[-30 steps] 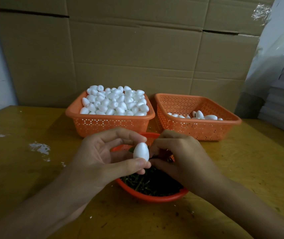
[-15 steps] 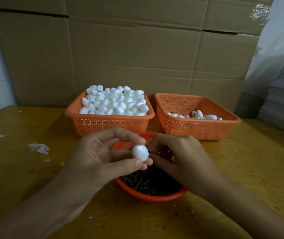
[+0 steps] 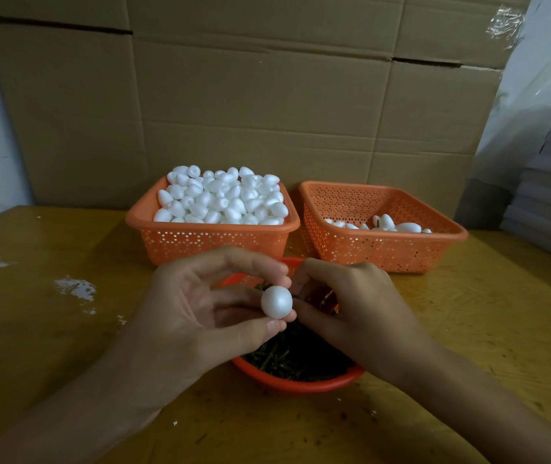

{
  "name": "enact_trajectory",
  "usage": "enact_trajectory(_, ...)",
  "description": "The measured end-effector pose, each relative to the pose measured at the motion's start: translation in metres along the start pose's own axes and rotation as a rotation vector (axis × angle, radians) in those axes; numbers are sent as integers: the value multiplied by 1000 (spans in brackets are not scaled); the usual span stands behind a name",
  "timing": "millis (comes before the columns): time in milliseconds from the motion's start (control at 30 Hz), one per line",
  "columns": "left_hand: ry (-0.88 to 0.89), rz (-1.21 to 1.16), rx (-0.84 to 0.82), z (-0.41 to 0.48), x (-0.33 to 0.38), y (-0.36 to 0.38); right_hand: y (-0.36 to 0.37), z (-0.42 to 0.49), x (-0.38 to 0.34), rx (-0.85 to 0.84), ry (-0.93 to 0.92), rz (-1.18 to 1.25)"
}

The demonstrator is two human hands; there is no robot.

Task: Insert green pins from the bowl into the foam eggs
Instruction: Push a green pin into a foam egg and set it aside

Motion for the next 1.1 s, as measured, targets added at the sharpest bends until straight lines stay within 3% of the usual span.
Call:
enact_trajectory(767,40,208,-18,-1,3,1,-1,0,-3,7,11,-13)
enact_trajectory(900,58,224,-37,0,5,1,-1,0,-2,8,25,36)
enact_trajectory(1100,76,170,68,3,9,-6,-1,2,5,17,99,209)
Point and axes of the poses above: each hand's wrist, its own z-axis towards the middle knuckle, its own y-axis out of the palm, x = y × z, the point moved 5 cm from there along z, towards the middle knuckle, and after that the axes turned 7 degrees about y, right-handed, at the moved point
